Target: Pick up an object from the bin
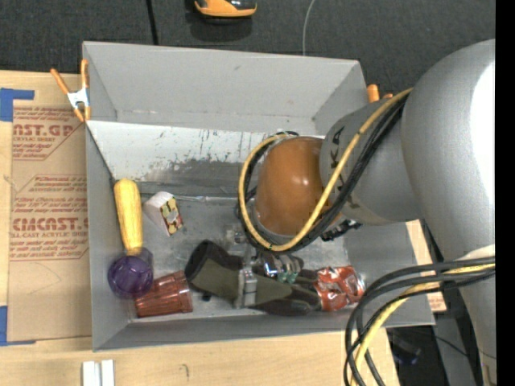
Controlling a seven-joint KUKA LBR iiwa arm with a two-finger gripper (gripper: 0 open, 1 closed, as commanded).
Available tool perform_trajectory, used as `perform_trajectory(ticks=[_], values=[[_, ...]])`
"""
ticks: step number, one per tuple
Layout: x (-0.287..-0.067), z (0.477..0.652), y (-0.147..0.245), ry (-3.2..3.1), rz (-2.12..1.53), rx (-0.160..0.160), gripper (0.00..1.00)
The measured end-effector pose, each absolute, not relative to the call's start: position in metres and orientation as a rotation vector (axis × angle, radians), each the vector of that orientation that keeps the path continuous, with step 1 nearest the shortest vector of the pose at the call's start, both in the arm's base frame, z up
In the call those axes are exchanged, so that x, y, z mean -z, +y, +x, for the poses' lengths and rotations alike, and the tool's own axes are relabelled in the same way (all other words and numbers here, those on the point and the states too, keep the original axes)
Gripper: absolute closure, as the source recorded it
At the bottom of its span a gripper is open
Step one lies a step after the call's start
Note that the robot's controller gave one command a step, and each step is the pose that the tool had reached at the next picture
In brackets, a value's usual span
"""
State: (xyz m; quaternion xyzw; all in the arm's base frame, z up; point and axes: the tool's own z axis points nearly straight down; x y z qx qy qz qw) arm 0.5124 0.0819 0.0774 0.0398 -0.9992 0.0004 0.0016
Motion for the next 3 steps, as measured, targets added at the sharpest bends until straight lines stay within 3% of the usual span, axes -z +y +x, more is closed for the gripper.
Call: perform_trajectory(ticks=[1,3], values=[[-0.0706,0.4809,0.0867,-3.105,-0.493,0.003,1.0],[-0.0742,0.4798,0.0864,-3.101,-0.492,0.0,1.0]])
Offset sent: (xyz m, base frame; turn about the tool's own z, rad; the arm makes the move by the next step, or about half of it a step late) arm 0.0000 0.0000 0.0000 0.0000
